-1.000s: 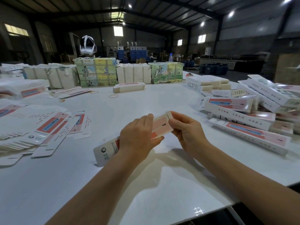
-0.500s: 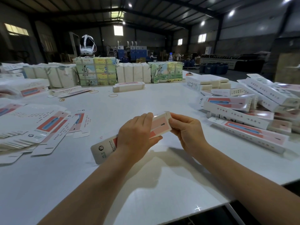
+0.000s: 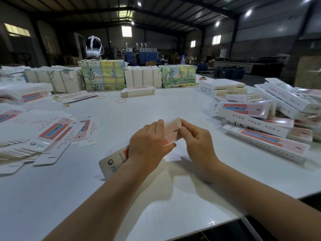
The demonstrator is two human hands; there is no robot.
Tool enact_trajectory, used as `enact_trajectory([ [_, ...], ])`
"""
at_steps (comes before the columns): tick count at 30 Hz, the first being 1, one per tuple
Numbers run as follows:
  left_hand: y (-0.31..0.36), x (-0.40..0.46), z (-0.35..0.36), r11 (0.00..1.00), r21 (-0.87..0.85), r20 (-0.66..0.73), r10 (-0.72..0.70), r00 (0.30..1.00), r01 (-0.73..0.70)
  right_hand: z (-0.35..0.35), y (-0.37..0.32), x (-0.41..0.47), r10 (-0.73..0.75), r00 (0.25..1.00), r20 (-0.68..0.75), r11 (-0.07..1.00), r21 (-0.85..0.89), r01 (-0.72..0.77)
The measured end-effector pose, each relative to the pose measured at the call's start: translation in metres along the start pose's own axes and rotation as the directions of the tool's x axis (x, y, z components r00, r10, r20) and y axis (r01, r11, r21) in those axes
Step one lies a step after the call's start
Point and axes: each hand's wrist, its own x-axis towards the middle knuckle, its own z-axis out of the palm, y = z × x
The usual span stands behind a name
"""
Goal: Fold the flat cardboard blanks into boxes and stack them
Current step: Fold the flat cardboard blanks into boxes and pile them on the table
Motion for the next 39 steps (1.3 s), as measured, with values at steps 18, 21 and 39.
enact_trajectory([
  [18, -0.023, 0.004, -0.005, 0.996, 0.086, 0.143, -0.024, 0.989, 0.012, 0.009, 0.003, -0.005, -0.095, 0.922, 0.376, 0.886, -0.391, 0.251],
  [21, -0.034, 0.004, -0.007, 1.0, -0.015, 0.151, 0.009, 0.988, -0.007, 0.008, 0.003, -0.002, -0.24, 0.863, 0.445, 0.685, -0.552, 0.476],
  [39, -0.042, -0.011, 0.053, 0.979, -0.202, 0.112, 0.041, 0.993, -0.018, -0.174, 0.014, 0.108, -0.324, 0.917, -0.231, 0.595, -0.803, 0.007],
])
